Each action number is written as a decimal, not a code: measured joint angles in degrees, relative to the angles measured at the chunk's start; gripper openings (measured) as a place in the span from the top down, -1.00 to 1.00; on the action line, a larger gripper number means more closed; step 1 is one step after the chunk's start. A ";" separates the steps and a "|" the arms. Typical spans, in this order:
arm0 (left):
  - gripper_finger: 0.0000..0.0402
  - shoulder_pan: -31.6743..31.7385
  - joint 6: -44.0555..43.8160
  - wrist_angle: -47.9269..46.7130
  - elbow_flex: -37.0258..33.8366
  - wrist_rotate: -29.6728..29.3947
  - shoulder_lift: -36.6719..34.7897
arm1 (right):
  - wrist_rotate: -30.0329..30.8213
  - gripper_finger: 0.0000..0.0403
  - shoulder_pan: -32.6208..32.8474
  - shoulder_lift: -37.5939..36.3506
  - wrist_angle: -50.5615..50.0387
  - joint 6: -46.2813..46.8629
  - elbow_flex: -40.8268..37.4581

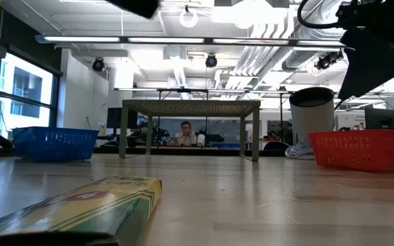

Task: Pick & Place Office Desk Supplies
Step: Put the crayon box into the green bin

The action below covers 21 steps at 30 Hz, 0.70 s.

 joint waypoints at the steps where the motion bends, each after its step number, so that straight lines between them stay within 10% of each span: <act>1: -0.76 0.34 2.26 -1.21 0.00 1.18 0.00 | 0.03 -0.21 0.00 0.00 0.06 0.00 0.00; 12: -0.76 3.54 16.94 -8.24 5.60 7.04 1.77 | 0.06 -0.21 0.00 0.00 1.64 -0.02 0.01; 21: -0.76 1.77 26.49 -39.17 32.87 4.97 18.08 | -0.59 -0.21 0.00 0.00 3.05 -0.04 0.01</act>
